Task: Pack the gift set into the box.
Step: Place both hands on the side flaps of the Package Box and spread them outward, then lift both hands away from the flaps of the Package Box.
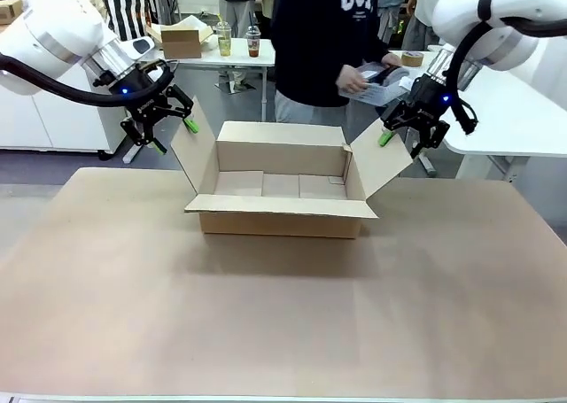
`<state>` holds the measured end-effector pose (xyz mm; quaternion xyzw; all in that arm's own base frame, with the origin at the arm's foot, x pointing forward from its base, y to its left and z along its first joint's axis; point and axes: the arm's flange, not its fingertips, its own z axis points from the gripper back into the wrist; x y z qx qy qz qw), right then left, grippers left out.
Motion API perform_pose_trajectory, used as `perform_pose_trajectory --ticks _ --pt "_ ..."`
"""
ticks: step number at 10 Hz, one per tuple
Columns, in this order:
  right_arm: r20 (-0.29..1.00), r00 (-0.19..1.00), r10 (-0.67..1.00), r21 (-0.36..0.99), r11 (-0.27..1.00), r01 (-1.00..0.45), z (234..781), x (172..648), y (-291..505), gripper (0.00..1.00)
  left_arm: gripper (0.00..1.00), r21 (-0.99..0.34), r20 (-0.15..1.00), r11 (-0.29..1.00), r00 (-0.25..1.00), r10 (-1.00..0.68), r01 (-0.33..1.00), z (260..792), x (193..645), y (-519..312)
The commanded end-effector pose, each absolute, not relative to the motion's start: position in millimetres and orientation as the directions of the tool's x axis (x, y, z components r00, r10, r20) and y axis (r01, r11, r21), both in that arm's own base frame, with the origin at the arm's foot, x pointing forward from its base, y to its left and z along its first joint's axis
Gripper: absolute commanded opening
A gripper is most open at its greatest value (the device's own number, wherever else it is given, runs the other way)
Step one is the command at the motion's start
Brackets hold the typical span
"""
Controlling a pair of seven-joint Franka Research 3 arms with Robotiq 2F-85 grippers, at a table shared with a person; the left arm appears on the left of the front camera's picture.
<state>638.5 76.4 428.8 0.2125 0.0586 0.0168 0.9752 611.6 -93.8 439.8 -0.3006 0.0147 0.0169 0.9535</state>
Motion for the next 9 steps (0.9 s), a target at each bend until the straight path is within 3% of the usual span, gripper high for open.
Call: perform_pose_trajectory --ticks 1,9 --pt "-0.114 0.993 0.038 0.39 0.921 0.009 431.4 639.4 74.0 1.0 1.0 -0.555 -0.042 0.83 0.998 0.038 -0.055 441.5 610.4 -92.5" --pt "-0.114 0.993 0.038 0.39 0.921 0.009 431.4 639.4 74.0 1.0 1.0 -0.555 -0.042 0.83 0.998 0.038 -0.055 441.5 610.4 -92.5"
